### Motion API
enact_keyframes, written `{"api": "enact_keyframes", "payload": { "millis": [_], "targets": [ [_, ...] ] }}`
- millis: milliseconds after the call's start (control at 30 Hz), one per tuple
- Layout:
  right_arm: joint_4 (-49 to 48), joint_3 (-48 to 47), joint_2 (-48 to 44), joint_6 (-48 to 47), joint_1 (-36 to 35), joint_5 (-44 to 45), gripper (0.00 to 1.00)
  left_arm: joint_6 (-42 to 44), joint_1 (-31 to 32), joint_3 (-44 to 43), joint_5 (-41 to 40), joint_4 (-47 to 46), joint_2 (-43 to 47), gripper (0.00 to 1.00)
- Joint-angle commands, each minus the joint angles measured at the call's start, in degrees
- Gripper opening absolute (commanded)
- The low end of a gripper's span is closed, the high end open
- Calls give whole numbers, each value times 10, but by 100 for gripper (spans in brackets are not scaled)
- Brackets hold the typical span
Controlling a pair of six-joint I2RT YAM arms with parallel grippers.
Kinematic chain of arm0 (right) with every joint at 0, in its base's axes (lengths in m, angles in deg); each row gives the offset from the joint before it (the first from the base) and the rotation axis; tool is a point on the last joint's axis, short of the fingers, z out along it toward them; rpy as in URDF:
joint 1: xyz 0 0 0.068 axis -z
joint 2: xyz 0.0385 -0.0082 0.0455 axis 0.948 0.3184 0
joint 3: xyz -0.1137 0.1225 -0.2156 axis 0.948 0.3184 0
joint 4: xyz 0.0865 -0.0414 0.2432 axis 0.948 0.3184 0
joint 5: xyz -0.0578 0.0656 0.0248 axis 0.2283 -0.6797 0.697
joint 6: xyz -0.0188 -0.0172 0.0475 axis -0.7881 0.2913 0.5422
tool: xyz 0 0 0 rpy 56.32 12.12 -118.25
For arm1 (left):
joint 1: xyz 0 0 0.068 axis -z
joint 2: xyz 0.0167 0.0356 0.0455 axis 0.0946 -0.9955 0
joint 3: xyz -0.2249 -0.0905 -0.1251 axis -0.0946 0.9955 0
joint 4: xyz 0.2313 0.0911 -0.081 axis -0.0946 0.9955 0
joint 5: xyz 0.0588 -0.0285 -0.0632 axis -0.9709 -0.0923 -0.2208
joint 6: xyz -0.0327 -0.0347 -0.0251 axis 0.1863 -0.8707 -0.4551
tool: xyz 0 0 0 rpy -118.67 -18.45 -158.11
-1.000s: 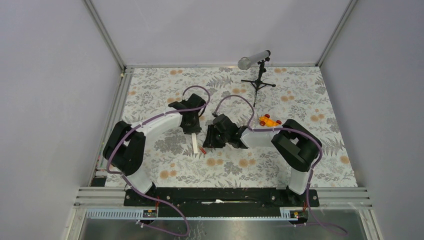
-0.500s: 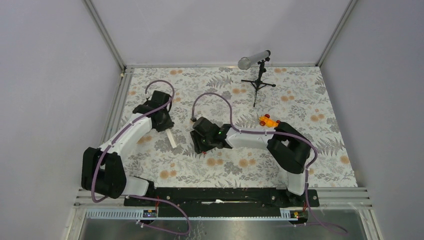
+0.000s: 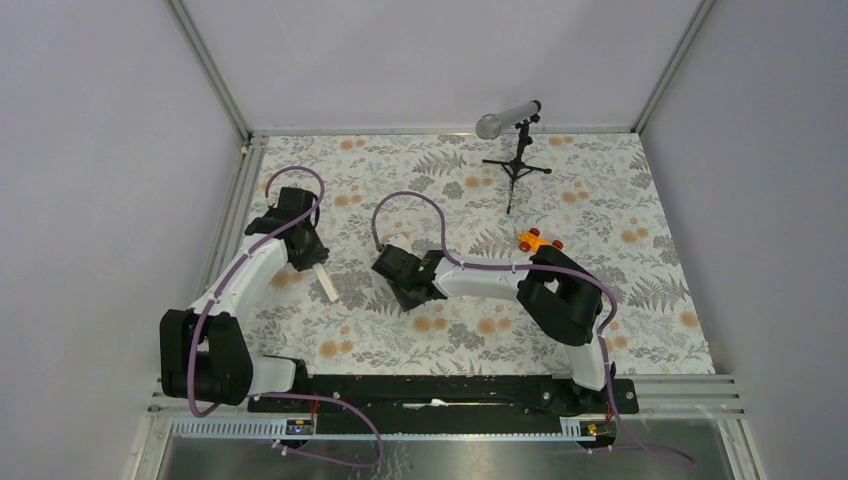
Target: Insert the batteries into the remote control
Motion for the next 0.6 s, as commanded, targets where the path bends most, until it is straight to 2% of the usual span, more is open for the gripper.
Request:
{"api": "enact_keyframes", "payload": {
  "millis": [0,200,433,567],
  "targets": [
    [27,-24,11,-15,-7,7,35,8,-3,0,19,-25,18,0],
    [34,-31,26,-22,-7,-22,31,8,-3,0,31,-29,20,0],
    [52,-42,35,-14,-6,-19,6,16,-3,14,64,-48,36,0],
    [51,-34,6,-4,-5,6,3,21,-3,42,134,-92,63,0]
  ]
}}
